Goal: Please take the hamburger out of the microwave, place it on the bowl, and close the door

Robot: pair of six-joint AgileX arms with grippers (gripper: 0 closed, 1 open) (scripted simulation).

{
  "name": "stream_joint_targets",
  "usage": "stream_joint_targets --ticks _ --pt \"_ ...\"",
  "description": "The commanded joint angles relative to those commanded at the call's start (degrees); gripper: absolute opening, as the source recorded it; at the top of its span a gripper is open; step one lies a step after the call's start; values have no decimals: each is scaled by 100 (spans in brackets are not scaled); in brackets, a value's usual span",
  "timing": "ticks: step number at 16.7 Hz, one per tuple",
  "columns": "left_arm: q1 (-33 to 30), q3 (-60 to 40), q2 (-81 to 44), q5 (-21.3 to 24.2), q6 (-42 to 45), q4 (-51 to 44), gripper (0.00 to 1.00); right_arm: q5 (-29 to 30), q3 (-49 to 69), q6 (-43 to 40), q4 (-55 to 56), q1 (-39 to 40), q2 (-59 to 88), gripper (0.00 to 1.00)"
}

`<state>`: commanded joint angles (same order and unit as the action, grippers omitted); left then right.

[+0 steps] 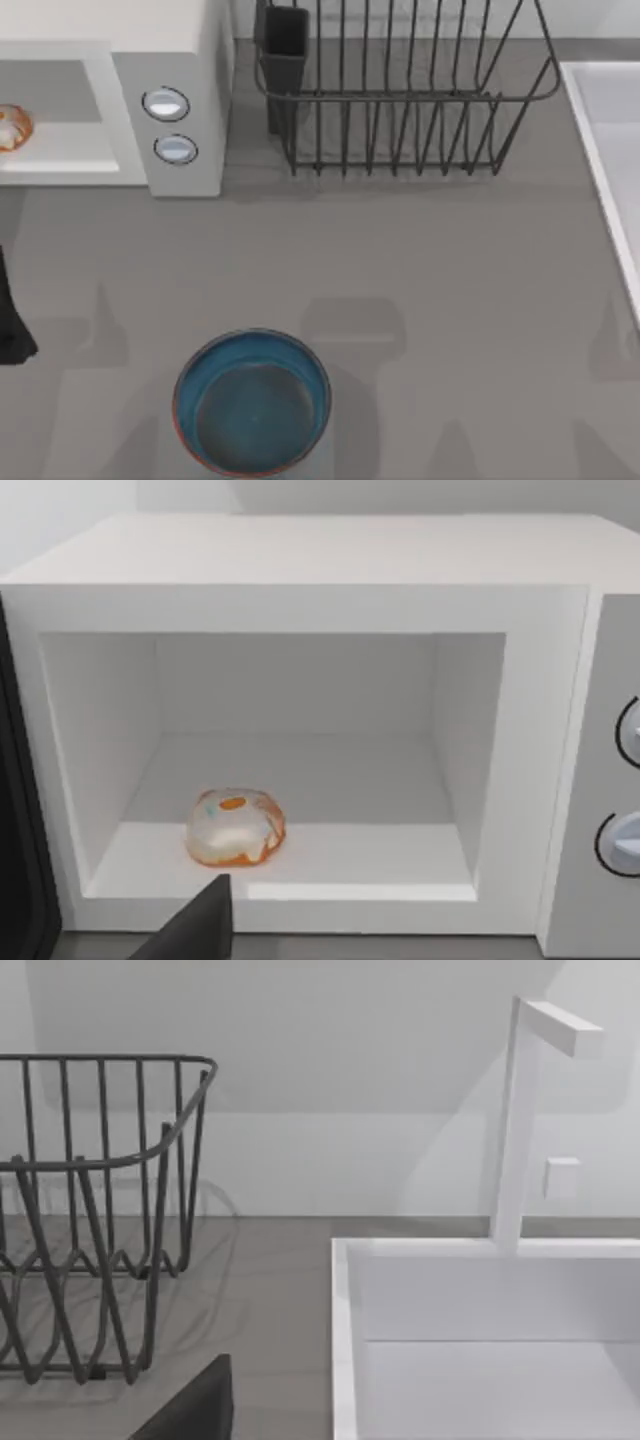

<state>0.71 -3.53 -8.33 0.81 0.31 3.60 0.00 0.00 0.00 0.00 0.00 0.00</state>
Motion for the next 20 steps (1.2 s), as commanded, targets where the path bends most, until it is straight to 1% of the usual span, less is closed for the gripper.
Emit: stream_joint_targets --ticks 3,6,20 --pt "94 -471 -1112 108 42 480 100 0 0 0 0 0 0 100" --pt "217 -1082 -2553 248 96 1102 100 0 0 0 0 0 0 100" --pt "899 -4489 -10592 1027 400 4573 100 0 0 0 0 0 0 100"
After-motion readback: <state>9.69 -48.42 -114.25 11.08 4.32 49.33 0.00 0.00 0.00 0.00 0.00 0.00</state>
